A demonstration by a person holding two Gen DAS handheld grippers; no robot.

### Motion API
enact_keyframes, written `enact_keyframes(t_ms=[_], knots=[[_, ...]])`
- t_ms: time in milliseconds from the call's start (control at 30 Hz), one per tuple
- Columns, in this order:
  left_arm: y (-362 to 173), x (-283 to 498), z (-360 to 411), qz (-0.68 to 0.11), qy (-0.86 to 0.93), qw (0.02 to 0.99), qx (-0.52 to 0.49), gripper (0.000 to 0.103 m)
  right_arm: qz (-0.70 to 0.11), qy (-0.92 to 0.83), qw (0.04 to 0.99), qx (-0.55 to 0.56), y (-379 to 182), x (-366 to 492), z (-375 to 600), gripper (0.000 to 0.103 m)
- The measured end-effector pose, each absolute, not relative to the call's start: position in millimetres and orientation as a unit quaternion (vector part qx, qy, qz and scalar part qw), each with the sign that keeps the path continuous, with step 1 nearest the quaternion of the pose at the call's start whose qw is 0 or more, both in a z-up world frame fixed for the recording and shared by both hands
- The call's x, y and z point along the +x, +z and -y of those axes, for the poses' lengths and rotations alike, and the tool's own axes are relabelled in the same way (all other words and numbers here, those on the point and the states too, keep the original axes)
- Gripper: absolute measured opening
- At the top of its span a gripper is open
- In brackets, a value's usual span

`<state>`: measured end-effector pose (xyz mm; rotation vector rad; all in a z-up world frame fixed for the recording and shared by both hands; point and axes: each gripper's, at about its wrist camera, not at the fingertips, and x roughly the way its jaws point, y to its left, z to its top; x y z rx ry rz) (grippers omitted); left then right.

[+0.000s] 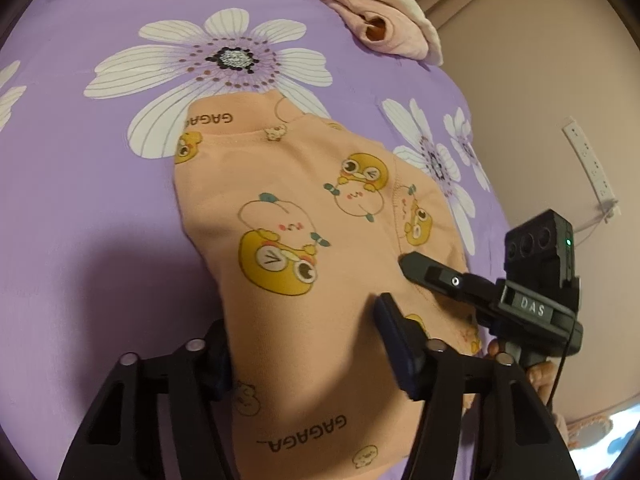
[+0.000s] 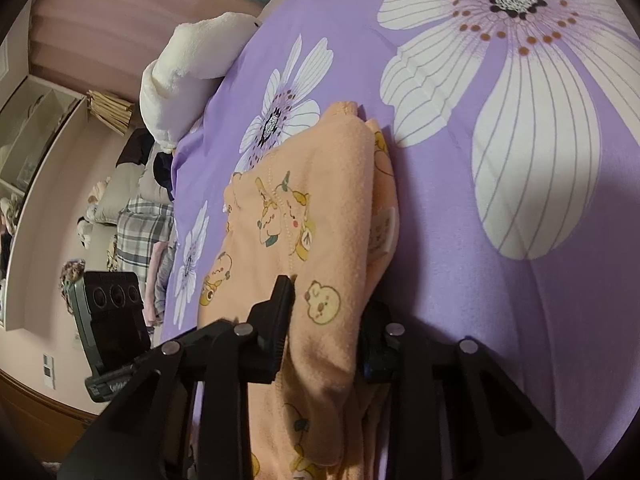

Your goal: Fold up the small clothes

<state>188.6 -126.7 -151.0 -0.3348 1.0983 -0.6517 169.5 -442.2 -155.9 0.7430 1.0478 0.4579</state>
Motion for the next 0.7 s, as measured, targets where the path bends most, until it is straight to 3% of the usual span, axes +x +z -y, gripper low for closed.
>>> enact_keyframes(t_ms=[233,700], knots=[[-149,190,121,-0.514,-0.284,0.793,-0.163,0.034,-0.474,0.192,0.812,0.282,-142,165,425,0.021],[-129,174,122,-0.494,-0.279,0.811,-0.139,0.028,-0.427,0.198,0.854,0.223,-106,147,403,0.018]])
